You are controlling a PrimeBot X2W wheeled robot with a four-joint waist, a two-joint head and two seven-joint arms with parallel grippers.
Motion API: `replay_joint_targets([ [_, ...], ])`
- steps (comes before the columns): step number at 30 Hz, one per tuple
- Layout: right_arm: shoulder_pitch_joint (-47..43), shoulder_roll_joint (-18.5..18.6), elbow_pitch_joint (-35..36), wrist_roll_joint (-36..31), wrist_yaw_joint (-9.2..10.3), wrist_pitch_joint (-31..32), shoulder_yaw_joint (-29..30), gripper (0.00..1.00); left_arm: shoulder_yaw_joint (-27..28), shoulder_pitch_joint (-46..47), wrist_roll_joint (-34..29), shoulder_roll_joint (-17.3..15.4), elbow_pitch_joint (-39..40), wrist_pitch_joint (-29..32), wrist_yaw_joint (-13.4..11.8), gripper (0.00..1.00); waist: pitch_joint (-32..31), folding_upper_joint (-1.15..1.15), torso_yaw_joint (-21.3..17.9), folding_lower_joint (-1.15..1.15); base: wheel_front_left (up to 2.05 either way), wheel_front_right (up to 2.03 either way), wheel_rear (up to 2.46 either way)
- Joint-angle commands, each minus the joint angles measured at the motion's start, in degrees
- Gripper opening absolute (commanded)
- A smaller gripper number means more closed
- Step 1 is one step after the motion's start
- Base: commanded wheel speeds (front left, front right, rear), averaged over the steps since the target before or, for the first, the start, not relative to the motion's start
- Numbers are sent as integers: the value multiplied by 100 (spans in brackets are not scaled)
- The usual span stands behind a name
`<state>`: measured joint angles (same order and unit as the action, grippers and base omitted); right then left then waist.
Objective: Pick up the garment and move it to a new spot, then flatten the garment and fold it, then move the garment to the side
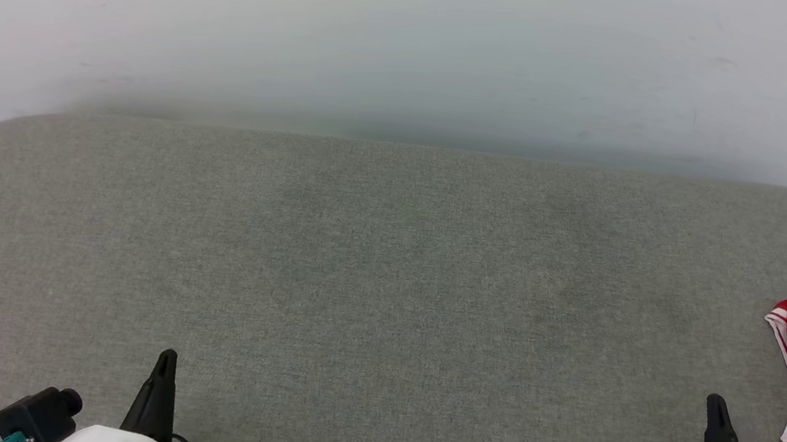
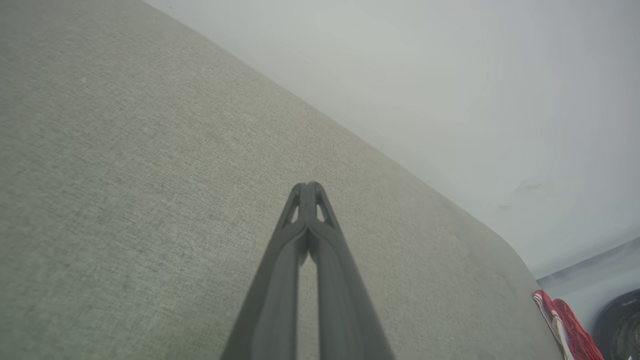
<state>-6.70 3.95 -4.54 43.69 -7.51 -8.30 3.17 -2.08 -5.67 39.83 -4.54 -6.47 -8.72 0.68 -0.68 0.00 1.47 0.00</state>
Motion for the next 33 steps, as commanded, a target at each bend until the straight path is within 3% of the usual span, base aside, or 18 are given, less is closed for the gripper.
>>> replay_joint_targets([
  [1,179,66,8,256,1,50,0,0,27,164,273,-33,31,55,56,0,2,0,-3,0,0,0,0],
  [33,677,91,-404,2394,2,587,22,0,236,618,2597,-69,-297,573,341,0,31,0,-53,0,0,0,0],
])
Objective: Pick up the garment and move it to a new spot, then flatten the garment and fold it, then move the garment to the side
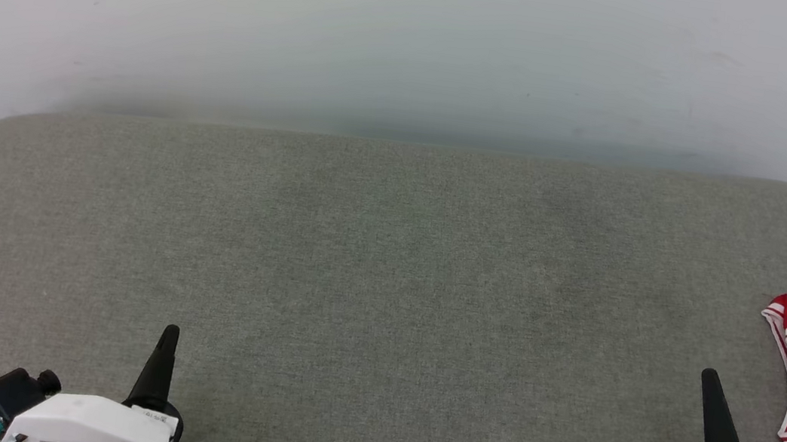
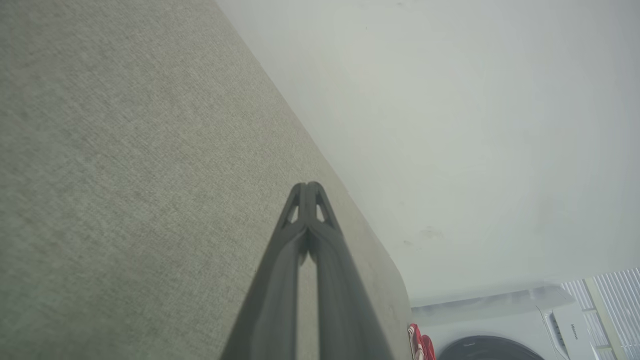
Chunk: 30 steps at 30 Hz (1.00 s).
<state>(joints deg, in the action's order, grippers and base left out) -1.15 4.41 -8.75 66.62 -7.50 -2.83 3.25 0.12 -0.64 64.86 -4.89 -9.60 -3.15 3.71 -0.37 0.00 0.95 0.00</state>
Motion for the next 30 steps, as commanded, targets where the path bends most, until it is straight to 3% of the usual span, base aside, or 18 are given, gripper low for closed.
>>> replay_joint_targets([
  [1,141,44,8,158,0,47,16,0,24,133,155,-34,7,35,47,0,1,0,-2,0,0,0,0],
  [30,505,23,-294,1628,1,459,74,0,227,462,1750,-13,-241,443,249,0,28,0,-48,0,0,0,0],
])
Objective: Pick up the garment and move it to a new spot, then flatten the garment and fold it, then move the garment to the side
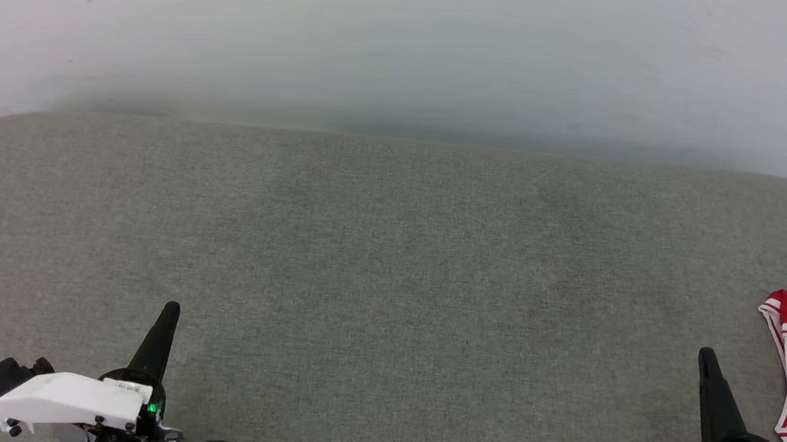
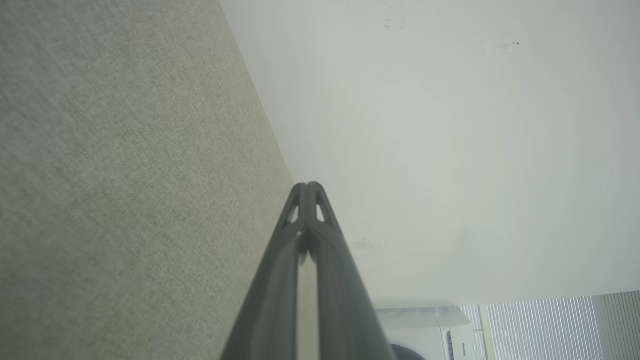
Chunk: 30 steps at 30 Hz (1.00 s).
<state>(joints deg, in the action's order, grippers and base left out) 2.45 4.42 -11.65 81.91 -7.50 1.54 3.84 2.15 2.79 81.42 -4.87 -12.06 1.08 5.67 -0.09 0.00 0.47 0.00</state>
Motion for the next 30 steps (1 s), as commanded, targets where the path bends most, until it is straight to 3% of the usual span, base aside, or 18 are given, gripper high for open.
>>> replay_joint_targets([
  [1,156,20,-15,141,1,40,17,0,31,130,141,-14,-2,34,51,0,1,0,-3,0,0,0,0],
  [30,407,-24,-242,1214,1,361,83,0,213,355,1302,33,-197,369,201,0,27,0,-47,0,0,0,0],
])
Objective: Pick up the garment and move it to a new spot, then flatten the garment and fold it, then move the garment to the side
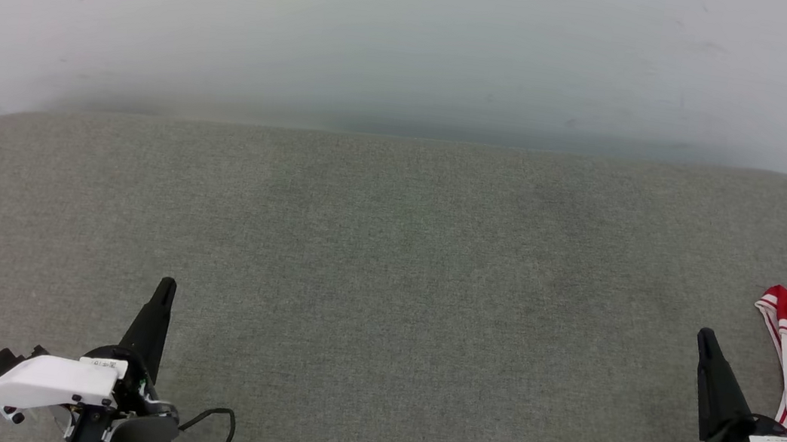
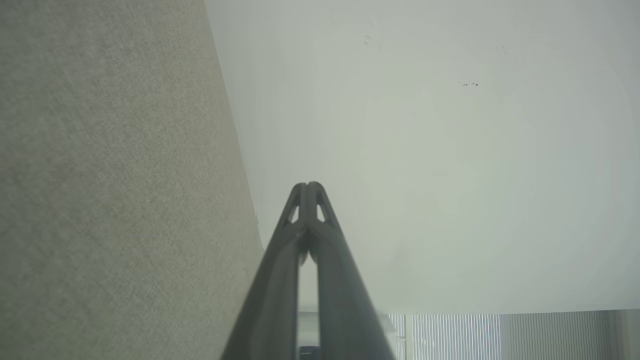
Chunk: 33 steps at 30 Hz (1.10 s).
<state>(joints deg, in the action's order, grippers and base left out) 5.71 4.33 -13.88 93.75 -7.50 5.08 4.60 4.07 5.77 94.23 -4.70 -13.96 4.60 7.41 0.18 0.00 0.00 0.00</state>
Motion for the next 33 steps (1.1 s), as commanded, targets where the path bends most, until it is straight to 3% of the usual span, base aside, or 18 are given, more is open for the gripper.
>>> replay_joint_targets([
  [1,81,-18,-16,27,1,10,9,0,24,52,17,17,-7,21,27,0,0,0,0,0,0,0,0],
  [33,88,-60,-21,-40,2,58,76,0,99,61,-62,68,-11,79,27,0,0,0,0,0,0,0,0],
])
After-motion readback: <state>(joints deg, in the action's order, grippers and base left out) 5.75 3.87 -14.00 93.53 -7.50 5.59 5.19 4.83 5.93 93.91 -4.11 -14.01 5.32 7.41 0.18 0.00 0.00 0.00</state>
